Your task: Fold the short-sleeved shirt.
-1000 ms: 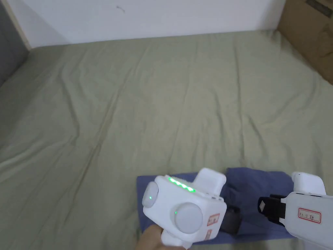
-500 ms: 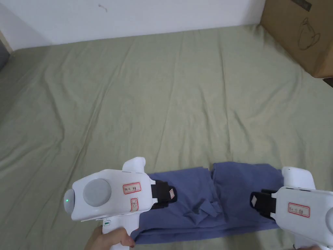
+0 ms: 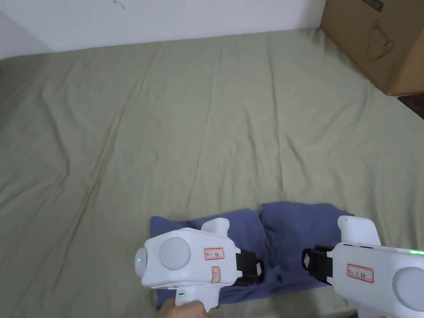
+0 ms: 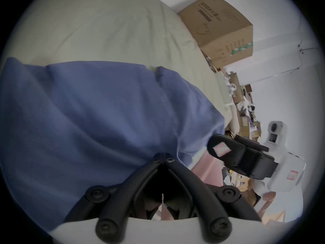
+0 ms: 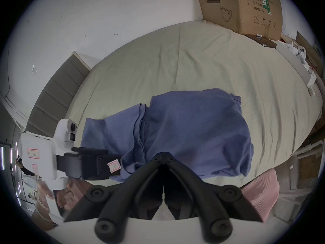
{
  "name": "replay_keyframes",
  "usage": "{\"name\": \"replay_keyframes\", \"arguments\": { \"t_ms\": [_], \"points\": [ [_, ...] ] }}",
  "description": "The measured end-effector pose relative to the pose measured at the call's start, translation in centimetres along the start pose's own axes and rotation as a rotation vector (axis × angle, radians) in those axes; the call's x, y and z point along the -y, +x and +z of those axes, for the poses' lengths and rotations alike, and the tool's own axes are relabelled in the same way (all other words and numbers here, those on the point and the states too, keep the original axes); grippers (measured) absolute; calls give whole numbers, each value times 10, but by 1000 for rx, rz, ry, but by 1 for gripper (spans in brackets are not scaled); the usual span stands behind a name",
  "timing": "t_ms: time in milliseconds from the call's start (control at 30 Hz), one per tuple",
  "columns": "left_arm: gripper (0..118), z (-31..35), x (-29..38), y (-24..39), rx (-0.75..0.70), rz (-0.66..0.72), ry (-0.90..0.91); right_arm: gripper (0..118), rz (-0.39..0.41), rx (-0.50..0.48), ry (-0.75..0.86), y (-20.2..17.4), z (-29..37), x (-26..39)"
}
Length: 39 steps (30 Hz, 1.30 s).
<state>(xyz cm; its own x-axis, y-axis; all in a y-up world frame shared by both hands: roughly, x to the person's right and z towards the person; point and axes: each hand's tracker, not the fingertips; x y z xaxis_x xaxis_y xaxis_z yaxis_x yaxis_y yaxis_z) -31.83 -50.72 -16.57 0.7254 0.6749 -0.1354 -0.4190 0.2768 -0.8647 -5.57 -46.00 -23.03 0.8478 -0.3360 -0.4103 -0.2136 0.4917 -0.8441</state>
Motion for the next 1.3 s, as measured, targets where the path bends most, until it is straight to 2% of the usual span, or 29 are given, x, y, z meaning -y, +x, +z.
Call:
{"name": "replay_keyframes", "arguments": {
  "t_ms": [167, 267, 300, 367, 433, 467, 500, 567, 633, 667, 733, 767, 800, 900, 967, 1000, 1033, 1067, 1100, 1133, 1167, 1300],
  "points": [
    [0, -14, 15, 17, -21, -72, -56, 0, -37, 7, -5, 6, -2, 4],
    [0, -4, 23, 16, 65, -109, -102, 0, -46, 7, -9, 5, -1, 4],
    [0, 7, 27, 13, 51, -110, -92, 0, -40, 7, -7, 1, 1, 4],
    [0, 37, 27, -2, 49, -81, -27, 0, -23, 5, -3, -2, 3, 3],
    [0, 73, 26, -26, 81, 7, 71, 0, -11, 2, -1, -7, 2, 1],
    [9, 92, 26, -43, 95, 43, 115, 0, -7, 2, -1, -10, 1, 0],
    [31, 109, 24, -59, 124, 108, 183, 0, -4, 3, 0, -12, 0, -1],
    [62, 132, 27, -89, 60, 139, 238, 0, -12, -2, -2, -17, -4, -3],
    [75, 143, 30, -115, -49, 182, 232, 0, -45, -13, 6, -20, -8, -6],
    [75, 144, 34, -126, -61, 216, 225, 0, -55, -22, 6, -22, -9, -8],
    [104, 140, 43, -148, -13, 321, 240, 0, -54, -39, 6, -29, -11, -11],
    [113, 135, 44, -154, 29, 378, 248, 0, -46, -41, 6, -33, -12, -12],
    [116, 129, 48, -161, 105, 440, 277, 0, -24, -38, 4, -37, -12, -13],
    [116, 118, 48, -170, 201, 521, 315, 0, 15, -23, -5, -48, -12, -13],
    [115, 107, 42, -172, 249, 483, 307, 0, 29, -30, -13, -51, -14, -13],
    [108, 101, 38, -173, 264, 468, 289, 0, 30, -29, -19, -53, -15, -13],
    [81, 99, 34, -172, 269, 455, 271, 0, 31, -26, -22, -54, -16, -12],
    [23, 97, 32, -172, 210, 465, 245, 0, 33, -21, -26, -55, -16, -12],
    [12, 90, 30, -173, 133, 461, 194, 0, 34, -17, -30, -57, -16, -11],
    [12, 91, 31, -178, 101, 435, 175, 0, 35, -17, -31, -58, -16, -11],
    [12, 96, 33, -179, 171, 433, 196, 0, 37, -17, -32, -59, -16, -11],
    [12, 128, 35, -195, 236, 478, 256, 0, 55, -2, -42, -66, -16, -14]
  ]
}}
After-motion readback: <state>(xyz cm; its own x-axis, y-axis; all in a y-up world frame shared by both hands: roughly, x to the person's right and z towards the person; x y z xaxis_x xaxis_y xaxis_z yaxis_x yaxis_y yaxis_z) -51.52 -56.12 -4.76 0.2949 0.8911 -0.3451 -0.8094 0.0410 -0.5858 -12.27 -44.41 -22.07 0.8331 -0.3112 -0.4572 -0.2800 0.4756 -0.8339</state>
